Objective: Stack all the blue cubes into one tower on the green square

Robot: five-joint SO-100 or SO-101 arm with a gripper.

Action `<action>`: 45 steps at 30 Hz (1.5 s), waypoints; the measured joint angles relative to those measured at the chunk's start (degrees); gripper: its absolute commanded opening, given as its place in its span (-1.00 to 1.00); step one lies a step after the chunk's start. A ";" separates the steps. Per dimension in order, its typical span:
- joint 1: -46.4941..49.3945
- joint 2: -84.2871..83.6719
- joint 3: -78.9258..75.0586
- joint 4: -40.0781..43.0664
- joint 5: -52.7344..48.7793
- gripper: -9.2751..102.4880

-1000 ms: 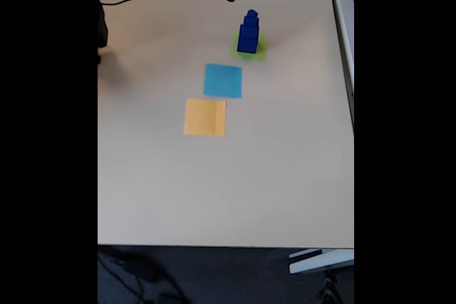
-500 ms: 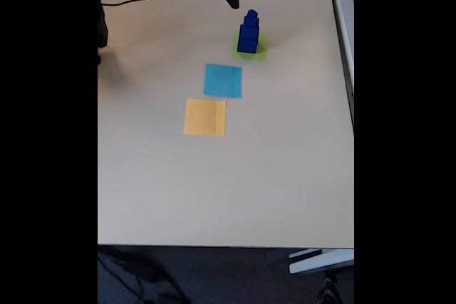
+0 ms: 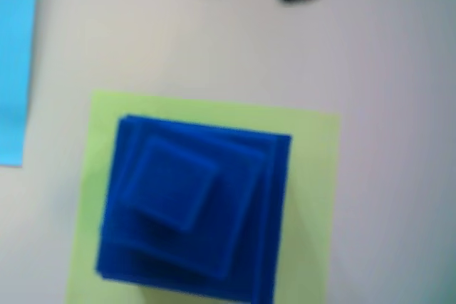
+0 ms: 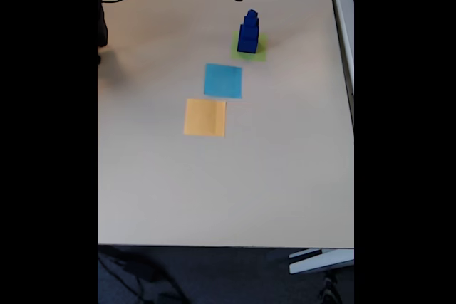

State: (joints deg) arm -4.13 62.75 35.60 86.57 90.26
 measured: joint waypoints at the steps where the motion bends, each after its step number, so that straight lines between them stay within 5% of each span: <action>1: 0.09 0.00 0.09 0.00 0.09 -0.84; 45: 0.09 0.00 0.18 -1.05 0.18 -0.84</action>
State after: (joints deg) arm -4.04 62.75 35.77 85.52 90.44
